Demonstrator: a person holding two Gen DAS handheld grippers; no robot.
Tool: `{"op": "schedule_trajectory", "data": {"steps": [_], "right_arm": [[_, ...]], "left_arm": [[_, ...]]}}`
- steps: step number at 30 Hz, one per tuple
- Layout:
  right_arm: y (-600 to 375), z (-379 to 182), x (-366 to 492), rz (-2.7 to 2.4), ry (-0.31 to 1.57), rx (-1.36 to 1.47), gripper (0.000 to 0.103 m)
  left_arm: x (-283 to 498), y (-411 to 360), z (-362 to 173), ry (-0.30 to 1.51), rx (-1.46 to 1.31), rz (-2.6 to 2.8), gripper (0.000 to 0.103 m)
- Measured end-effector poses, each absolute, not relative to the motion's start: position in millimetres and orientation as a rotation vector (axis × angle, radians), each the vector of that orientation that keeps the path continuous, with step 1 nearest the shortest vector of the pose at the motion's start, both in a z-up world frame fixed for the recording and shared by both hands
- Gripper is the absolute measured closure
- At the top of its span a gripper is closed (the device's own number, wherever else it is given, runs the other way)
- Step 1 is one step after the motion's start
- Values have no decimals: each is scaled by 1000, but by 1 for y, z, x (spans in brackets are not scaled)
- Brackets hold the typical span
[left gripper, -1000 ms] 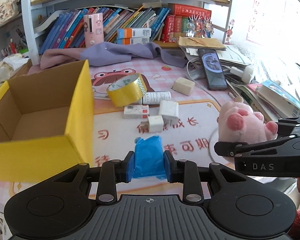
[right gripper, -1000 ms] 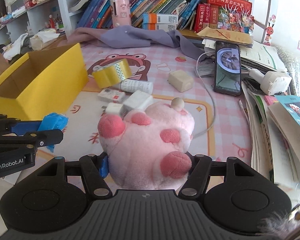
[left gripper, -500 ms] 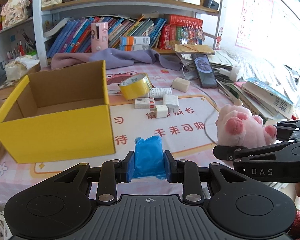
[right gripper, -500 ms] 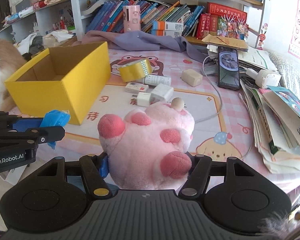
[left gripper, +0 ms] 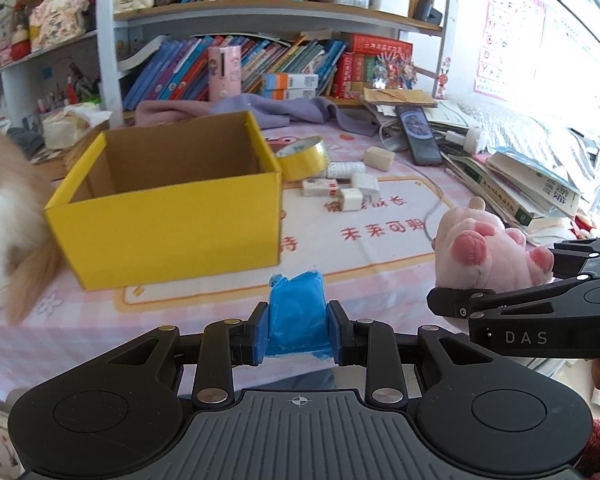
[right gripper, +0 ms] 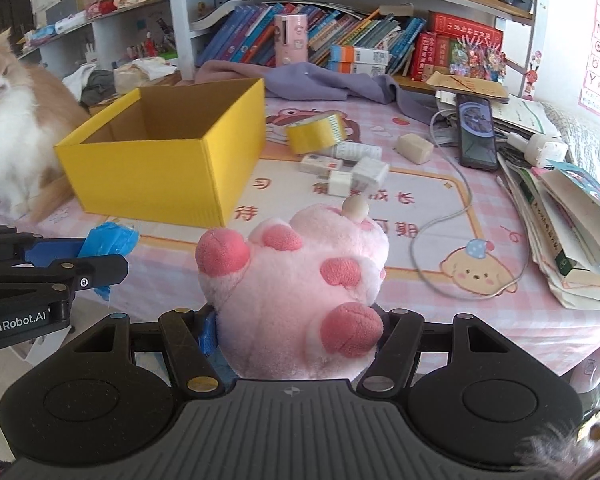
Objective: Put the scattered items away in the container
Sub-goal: 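Carry the blue packet and pink pig with both grippers over the yellow box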
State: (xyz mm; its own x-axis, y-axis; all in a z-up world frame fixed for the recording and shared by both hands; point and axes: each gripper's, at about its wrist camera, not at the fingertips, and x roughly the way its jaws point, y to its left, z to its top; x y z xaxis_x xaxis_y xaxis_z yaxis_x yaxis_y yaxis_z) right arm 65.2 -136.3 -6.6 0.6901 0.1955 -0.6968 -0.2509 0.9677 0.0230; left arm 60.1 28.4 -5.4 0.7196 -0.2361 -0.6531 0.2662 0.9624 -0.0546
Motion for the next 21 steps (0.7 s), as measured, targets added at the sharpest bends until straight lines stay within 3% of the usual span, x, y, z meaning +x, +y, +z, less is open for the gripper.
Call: {"op": "schedule_trajectory", "data": {"steps": [21], "right_arm": [[-55,-12,60,490,781,-172,41]], "left_arm": [[37,100,-4,729,-3,-126,75]]}}
